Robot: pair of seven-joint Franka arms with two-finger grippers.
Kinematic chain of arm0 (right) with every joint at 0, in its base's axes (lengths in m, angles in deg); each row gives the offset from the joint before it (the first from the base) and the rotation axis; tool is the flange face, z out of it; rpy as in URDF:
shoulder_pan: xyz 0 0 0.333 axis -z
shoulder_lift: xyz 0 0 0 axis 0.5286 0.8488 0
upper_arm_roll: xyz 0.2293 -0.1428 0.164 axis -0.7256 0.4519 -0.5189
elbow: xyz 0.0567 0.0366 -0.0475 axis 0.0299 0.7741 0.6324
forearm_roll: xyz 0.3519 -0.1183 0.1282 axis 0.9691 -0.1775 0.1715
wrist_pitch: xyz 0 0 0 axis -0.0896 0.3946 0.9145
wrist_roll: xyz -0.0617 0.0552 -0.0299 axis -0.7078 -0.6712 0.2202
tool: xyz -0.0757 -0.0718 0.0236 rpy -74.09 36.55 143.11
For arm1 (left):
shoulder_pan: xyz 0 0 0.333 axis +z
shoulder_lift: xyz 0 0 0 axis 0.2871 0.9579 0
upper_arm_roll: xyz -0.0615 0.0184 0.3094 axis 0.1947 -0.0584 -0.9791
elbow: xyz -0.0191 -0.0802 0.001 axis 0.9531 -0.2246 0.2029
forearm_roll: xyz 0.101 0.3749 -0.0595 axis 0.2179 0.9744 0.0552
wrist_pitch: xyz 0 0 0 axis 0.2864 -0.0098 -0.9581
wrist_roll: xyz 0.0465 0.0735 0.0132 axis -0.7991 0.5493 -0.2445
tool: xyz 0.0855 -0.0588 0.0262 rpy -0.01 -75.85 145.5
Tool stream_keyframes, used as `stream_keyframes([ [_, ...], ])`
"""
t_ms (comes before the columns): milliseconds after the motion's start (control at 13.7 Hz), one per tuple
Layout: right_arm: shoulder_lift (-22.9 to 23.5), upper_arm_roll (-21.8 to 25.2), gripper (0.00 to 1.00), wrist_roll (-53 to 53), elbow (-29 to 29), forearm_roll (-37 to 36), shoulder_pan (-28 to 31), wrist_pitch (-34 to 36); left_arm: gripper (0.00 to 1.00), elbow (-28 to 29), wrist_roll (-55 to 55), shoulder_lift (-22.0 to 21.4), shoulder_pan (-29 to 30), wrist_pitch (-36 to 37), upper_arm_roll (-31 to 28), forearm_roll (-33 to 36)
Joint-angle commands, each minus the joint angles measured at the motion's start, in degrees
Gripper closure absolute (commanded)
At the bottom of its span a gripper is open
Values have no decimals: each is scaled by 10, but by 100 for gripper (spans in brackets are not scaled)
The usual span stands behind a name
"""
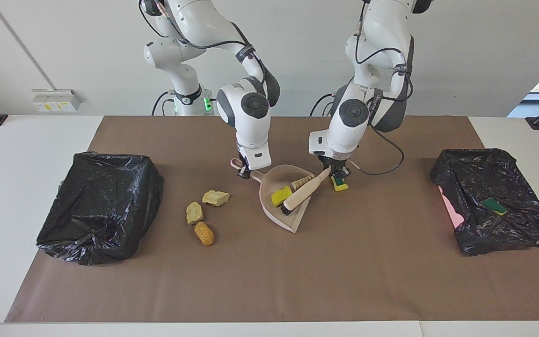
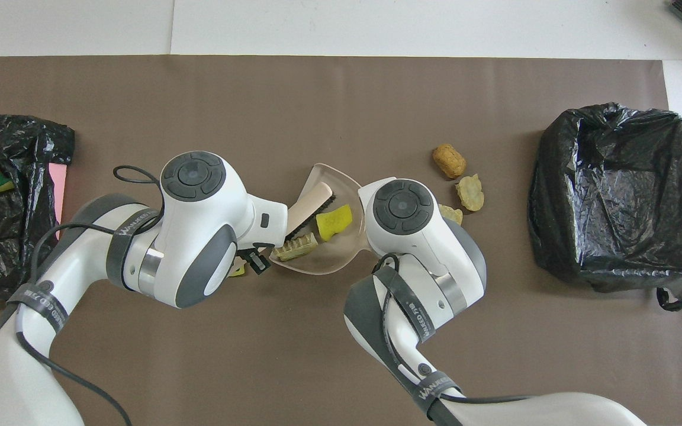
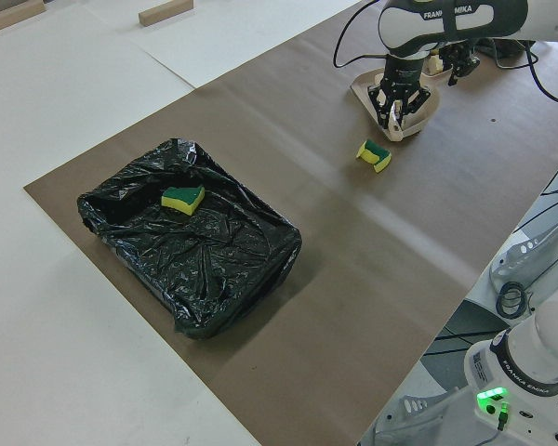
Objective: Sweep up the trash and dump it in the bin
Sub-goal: 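Sweep the sponges and paper scraps into the dustpan with the left gripper's brush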
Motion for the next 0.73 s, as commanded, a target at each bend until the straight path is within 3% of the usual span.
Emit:
stream_keyframes([
  [0,-14,-4,100,4,13,-10,5,-2,100,-17,50,-30,10,38,-10,-14],
  [292,-41,-4,100,-53,9,-6,9,39,100,-2,209,-68,36,106,-10,-15],
  [656,-57,-4,100,-239,13,-10,6,52,100,97,400,-128,36,109,-14,-10],
])
